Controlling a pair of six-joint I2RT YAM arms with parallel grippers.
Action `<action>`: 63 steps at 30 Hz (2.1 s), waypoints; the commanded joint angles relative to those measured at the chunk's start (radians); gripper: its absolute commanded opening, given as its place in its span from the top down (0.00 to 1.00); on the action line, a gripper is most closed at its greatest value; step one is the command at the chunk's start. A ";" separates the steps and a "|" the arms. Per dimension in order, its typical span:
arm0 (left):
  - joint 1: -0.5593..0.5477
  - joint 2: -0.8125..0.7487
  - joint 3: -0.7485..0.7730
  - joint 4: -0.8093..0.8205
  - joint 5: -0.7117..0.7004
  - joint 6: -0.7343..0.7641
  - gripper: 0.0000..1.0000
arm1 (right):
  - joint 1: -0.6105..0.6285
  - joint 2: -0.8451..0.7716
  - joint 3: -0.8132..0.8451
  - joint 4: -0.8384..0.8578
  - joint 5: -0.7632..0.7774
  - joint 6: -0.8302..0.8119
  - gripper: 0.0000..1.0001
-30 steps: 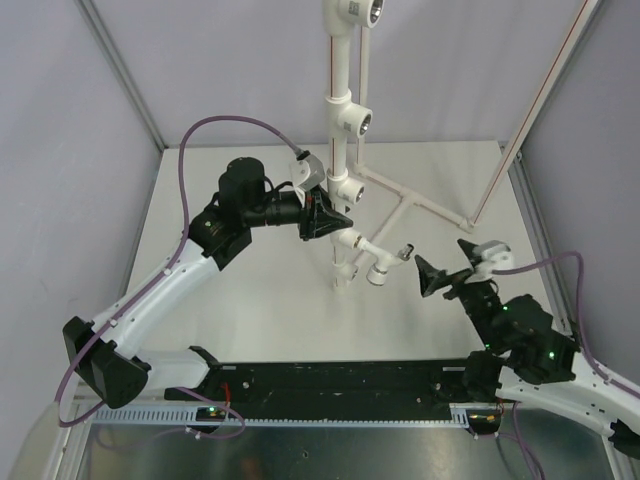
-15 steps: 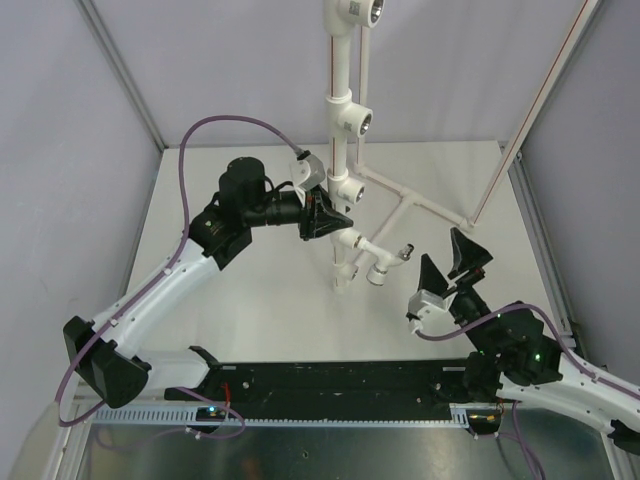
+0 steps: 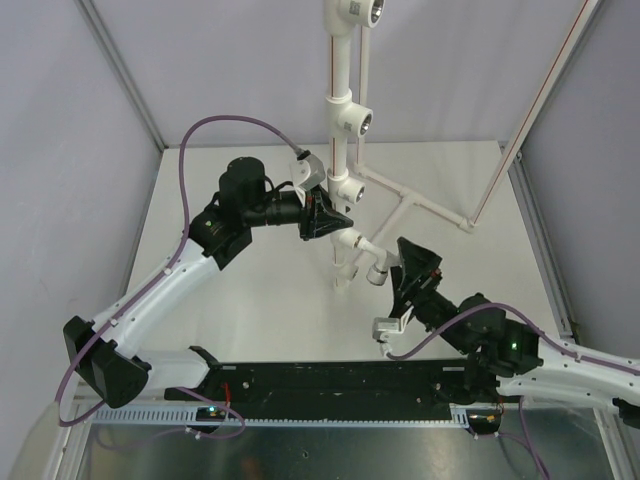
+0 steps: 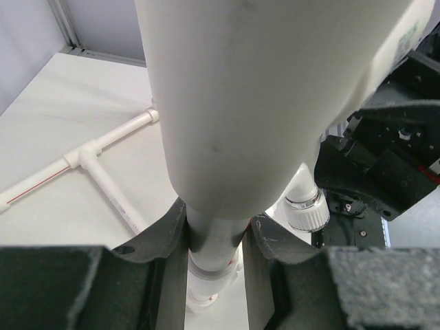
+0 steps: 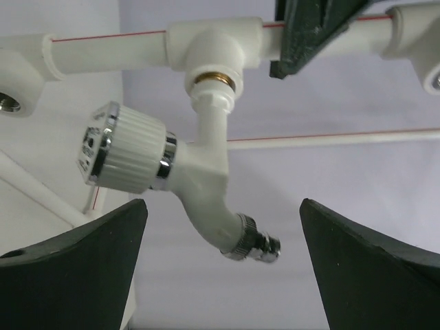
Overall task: Install the water faucets
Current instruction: Screw the water faucet onto the adaptor.
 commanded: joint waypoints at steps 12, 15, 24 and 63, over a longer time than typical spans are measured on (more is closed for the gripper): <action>0.011 0.031 -0.008 -0.139 -0.020 -0.094 0.85 | -0.049 0.159 0.052 -0.045 -0.104 -0.151 0.11; 0.011 0.031 -0.009 -0.139 -0.021 -0.094 0.85 | -0.080 0.164 0.037 -0.021 -0.125 -0.135 0.30; 0.011 0.027 -0.009 -0.139 -0.020 -0.094 0.85 | -0.088 0.076 0.009 0.114 -0.231 0.244 0.98; 0.011 0.027 -0.008 -0.139 -0.014 -0.096 0.84 | -0.426 0.111 0.022 0.122 -0.481 3.268 1.00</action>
